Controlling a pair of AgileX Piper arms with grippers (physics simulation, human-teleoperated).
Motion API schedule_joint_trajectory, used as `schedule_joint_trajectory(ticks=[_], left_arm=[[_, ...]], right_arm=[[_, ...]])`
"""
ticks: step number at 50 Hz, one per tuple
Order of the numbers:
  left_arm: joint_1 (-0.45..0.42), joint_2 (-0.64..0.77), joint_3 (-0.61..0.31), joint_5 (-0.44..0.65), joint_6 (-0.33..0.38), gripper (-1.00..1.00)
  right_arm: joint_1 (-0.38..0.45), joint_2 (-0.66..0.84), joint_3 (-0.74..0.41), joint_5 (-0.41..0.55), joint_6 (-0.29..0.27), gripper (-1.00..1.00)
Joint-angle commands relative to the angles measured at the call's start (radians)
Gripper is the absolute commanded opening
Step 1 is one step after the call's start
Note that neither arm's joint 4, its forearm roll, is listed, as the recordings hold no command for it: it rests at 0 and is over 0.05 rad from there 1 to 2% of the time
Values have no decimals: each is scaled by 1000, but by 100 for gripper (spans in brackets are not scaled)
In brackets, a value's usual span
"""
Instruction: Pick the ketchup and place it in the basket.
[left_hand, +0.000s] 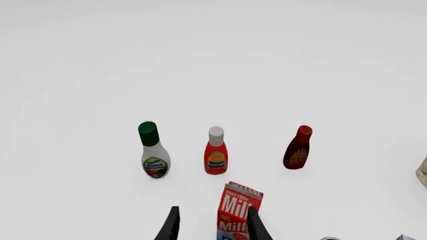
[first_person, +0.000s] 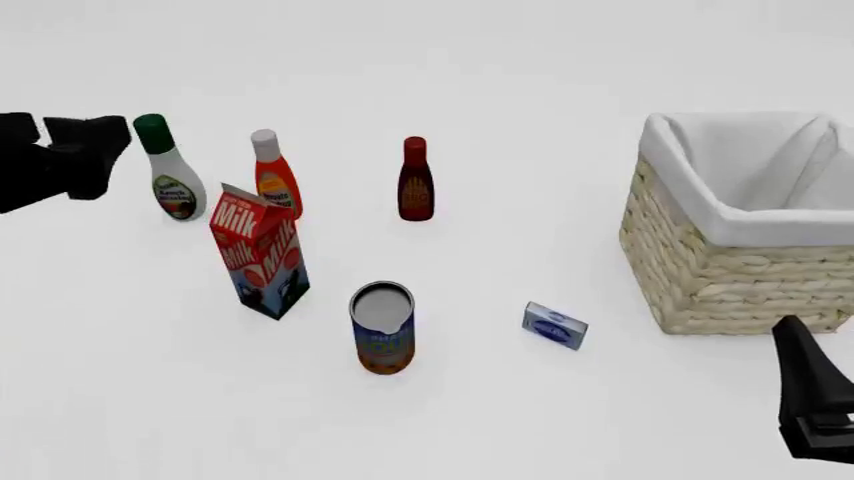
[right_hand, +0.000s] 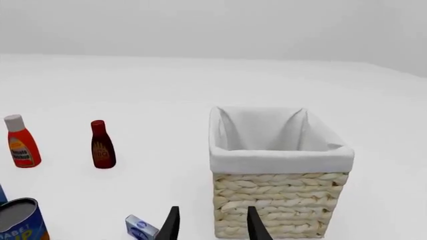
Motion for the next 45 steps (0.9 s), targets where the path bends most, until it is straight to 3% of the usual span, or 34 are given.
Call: schedule_joint_trajectory(ticks=[1,19,25,45], left_arm=[[0,154,-127,67,-44,100],[-17,370,-270,108,-90,100],[-18,411,-320,113,-51,100],[20,531,-412,93,-17,100]], right_arm=[[1,0,1,4,-2,100],[-5,0,0,11,6,100],[-7,0,2,15,8,100],[-10,6,4,23,0,100]])
